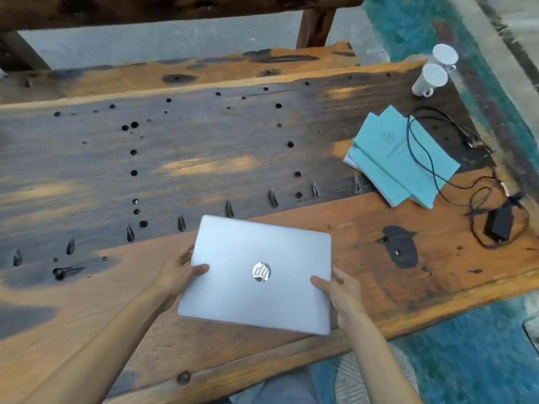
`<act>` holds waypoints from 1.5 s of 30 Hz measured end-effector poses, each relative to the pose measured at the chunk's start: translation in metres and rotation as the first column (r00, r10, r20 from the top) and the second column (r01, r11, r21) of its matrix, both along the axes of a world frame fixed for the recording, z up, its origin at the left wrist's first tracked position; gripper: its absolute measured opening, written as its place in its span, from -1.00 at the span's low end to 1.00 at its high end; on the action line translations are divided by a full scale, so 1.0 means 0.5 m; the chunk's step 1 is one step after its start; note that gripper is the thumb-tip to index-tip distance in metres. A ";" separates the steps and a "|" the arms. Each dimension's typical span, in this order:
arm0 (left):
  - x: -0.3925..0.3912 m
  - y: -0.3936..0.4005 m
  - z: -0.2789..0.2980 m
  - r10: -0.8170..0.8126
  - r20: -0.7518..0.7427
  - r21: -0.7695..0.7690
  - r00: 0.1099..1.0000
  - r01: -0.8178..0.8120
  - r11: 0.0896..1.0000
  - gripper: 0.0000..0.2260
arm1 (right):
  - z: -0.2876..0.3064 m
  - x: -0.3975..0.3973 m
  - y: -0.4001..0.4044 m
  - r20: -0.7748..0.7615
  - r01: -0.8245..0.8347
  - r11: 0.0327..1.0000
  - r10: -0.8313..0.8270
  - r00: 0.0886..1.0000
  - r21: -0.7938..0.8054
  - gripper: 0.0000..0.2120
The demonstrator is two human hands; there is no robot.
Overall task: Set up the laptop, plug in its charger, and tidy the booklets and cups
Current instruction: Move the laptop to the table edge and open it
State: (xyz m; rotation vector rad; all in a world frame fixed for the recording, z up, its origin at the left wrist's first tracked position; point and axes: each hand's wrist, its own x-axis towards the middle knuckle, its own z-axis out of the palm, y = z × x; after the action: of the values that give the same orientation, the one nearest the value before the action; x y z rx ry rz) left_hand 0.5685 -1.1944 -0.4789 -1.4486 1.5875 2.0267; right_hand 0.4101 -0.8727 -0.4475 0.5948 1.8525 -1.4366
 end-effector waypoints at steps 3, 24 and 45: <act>-0.039 0.029 -0.001 0.034 0.025 -0.028 0.999 -0.033 0.999 -0.55 | -0.013 -0.073 -0.004 0.007 -0.056 0.998 0.056 0.998 -0.002 -0.67; -0.191 0.133 -0.038 0.369 0.175 -0.077 0.913 -0.361 0.930 -0.46 | -0.071 -0.356 -0.044 0.059 -0.382 0.922 0.378 0.924 0.071 -0.73; -0.221 0.173 -0.086 0.310 0.282 -0.402 0.908 -0.182 0.898 -0.48 | -0.104 -0.314 -0.046 -0.134 -0.290 0.888 0.356 0.925 0.356 -0.65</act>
State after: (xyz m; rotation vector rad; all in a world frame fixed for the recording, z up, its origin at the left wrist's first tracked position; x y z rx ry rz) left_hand 0.4578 -1.1077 -0.5220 -2.1058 1.7608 1.5155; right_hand 0.2531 -0.8956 -0.4995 0.2810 2.2509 -0.9979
